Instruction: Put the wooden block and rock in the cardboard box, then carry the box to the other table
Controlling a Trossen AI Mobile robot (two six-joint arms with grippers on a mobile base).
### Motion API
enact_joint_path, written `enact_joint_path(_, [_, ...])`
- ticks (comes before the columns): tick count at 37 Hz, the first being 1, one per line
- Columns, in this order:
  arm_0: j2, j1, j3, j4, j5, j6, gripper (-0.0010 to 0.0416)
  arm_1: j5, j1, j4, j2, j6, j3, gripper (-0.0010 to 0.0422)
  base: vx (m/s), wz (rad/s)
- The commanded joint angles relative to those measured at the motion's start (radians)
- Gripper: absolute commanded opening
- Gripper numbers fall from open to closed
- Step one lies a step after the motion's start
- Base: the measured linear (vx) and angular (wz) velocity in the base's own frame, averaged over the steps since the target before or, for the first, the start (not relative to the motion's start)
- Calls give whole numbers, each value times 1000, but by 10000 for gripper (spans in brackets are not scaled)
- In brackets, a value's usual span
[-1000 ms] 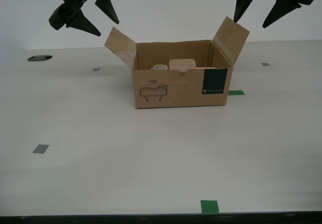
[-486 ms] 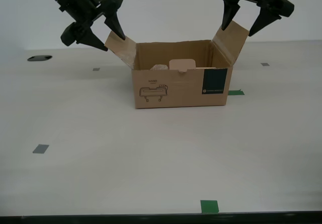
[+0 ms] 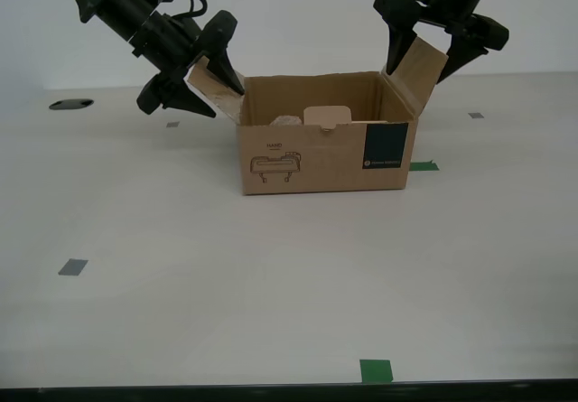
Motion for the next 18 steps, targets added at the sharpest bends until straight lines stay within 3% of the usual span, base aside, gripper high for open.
enact_joint_path(1, [2,5,0,17,-4,0,389,5,-3,32,-4,-3,6,291,0,0])
enact_joint_path(7, [31,6,-1,21,-4,0,389,3,-8,32,-2,-3,34,291,0,0])
enact_joint_path(12, [34,8,-13,26,-4,1,389,32,-12,25,-2,-3,29,291,0,0])
enact_joint_path(18, [34,10,-18,21,-4,4,389,26,-26,24,-2,-3,27,290,0,0])
